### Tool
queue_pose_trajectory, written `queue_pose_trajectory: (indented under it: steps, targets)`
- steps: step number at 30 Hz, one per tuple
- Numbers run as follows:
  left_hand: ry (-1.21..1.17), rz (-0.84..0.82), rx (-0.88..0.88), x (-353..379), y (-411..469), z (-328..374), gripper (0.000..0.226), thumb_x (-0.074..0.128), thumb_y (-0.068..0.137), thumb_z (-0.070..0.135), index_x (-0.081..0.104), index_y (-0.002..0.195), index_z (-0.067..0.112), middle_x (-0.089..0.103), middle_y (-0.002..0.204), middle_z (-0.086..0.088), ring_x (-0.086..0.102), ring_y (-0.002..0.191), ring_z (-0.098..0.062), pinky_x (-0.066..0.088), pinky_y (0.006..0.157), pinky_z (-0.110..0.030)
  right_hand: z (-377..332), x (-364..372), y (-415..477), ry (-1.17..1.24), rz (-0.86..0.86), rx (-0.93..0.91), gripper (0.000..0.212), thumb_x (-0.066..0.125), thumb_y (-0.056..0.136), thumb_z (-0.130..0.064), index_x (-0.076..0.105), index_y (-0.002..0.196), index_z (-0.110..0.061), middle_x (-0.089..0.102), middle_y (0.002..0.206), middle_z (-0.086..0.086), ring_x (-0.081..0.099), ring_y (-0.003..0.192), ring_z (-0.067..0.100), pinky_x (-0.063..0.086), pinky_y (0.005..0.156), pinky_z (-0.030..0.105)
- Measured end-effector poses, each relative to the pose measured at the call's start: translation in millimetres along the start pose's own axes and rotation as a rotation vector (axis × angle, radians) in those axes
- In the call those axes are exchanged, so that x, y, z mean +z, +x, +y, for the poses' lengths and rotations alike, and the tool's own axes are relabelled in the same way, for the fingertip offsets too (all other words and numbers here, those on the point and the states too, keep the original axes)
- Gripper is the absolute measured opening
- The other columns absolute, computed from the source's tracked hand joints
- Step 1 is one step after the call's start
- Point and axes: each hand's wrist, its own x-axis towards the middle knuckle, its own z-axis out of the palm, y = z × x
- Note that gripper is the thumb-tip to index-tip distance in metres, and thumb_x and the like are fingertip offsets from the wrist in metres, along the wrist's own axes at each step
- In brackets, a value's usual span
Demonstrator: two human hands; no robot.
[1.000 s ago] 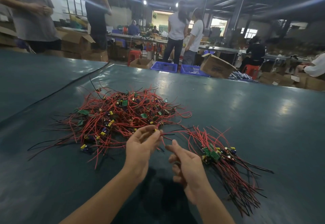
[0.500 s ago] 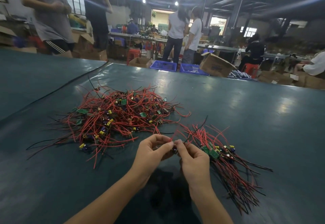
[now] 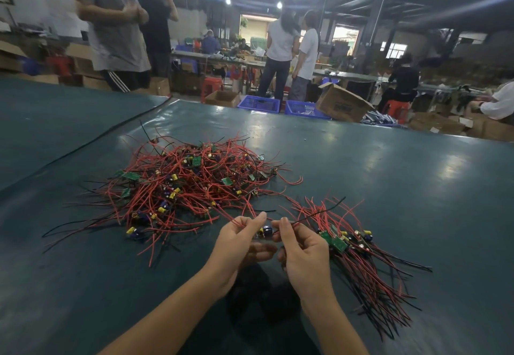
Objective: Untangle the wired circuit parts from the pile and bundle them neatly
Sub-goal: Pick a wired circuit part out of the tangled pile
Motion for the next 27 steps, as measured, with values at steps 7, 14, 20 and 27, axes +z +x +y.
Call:
queue_pose_trajectory:
  steps: [7, 14, 20, 27]
  targets:
    - [0.163, -0.150, -0.095, 0, -5, 3, 0.041, 0.066, 0.081, 0.049, 0.075, 0.089, 0.010, 0.072, 0.079, -0.011, 0.065, 0.060, -0.017, 0.054, 0.060, -0.028, -1, -1, 1, 0.039, 0.037, -0.020, 0.026, 0.059, 0.087, -0.038, 0.079, 0.079, -0.023, 0.072, 0.074, 0.010, 0.072, 0.073, 0.028, 0.061, 0.067, 0.039]
    - [0.145, -0.133, 0.064, 1, -4, -2, 0.026, 0.074, 0.076, 0.033, 0.071, 0.077, 0.007, 0.064, 0.065, -0.009, 0.063, 0.054, -0.015, 0.050, 0.052, -0.022, 4, 2, -1, -0.076, 0.045, -0.025, 0.029, 0.063, 0.094, -0.022, 0.079, 0.070, -0.029, 0.075, 0.070, -0.001, 0.068, 0.067, 0.005, 0.052, 0.061, 0.016]
    - [0.214, -0.117, 0.168, 4, -4, -2, 0.024, 0.069, 0.087, 0.020, 0.067, 0.065, 0.010, 0.064, 0.059, -0.010, 0.061, 0.052, -0.017, 0.049, 0.050, -0.021, 1, -2, 9, 0.138, 0.204, 0.268, 0.033, 0.062, 0.096, -0.026, 0.079, 0.068, -0.023, 0.067, 0.063, 0.005, 0.060, 0.061, 0.022, 0.051, 0.061, 0.031]
    - [0.195, -0.168, 0.227, 0, -4, 13, 0.022, 0.072, 0.079, 0.024, 0.067, 0.061, 0.012, 0.060, 0.056, -0.008, 0.058, 0.049, -0.015, 0.047, 0.048, -0.020, -11, -38, 33, 0.424, 0.352, 0.317, 0.026, 0.054, 0.100, -0.021, 0.070, 0.083, -0.011, 0.037, 0.055, -0.008, 0.019, 0.031, 0.002, 0.016, 0.029, 0.015]
